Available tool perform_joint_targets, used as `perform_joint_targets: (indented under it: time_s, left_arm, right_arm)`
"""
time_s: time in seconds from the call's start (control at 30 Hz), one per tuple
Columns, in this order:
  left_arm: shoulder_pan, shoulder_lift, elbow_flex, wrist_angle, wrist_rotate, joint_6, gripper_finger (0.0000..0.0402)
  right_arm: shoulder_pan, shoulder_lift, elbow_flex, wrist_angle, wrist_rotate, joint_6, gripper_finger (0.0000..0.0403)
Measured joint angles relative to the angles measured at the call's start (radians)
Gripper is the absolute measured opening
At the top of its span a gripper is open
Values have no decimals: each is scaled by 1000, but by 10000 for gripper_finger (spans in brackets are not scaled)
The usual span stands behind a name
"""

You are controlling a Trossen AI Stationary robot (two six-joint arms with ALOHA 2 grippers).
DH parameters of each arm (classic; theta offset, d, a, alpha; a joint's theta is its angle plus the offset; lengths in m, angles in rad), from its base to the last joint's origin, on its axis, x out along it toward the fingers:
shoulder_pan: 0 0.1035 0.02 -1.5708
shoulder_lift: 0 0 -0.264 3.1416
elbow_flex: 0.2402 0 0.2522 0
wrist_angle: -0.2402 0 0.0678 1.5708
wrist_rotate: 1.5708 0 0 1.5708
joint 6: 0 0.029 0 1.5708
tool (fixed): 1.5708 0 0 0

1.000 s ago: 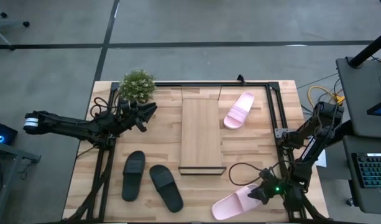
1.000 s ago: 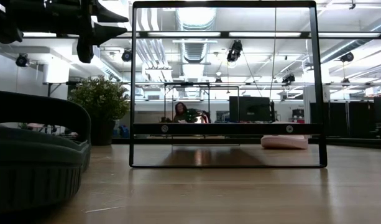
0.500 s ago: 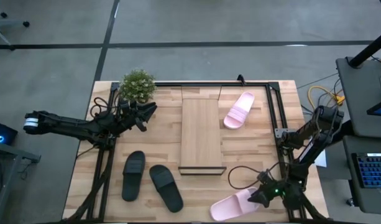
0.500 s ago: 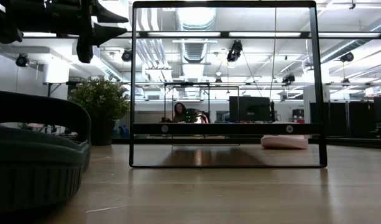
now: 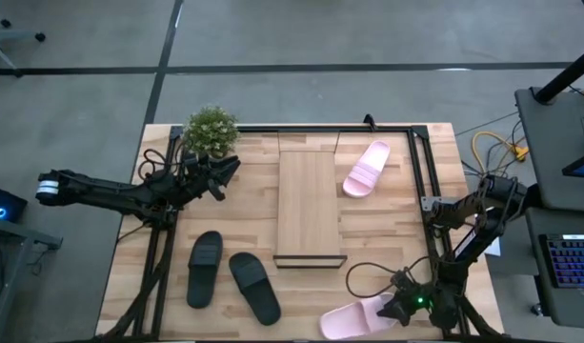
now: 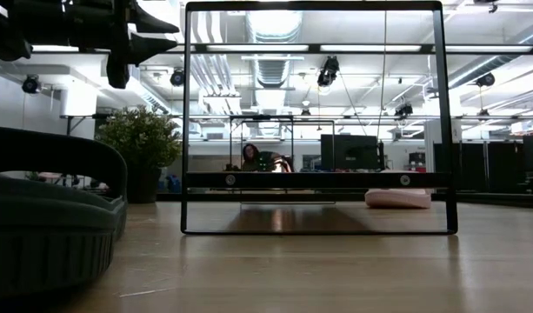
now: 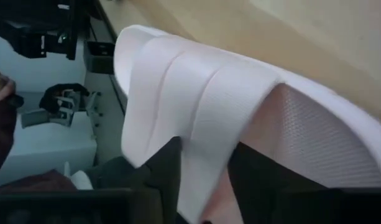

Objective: Pick and place slides into the shelf
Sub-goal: Put the bottom pink slide on the shelf

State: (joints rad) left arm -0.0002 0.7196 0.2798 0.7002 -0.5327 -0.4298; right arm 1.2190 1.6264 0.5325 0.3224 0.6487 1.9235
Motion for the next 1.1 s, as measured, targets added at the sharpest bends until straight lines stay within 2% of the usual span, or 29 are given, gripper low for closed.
perform_joint_targets:
  time_s: [0.27, 0.63, 1.1]
  left_arm:
    - [0, 0, 0, 0, 0, -1, 107]
    - [0, 0, -1, 0, 0, -3, 107]
    - [0, 0, -3, 0, 0, -5, 107]
  right_arm:
    - [0, -21, -2, -10, 2, -14, 16]
    - [0, -55, -2, -24, 21, -11, 9]
    - [0, -244, -3, -157, 80, -86, 8]
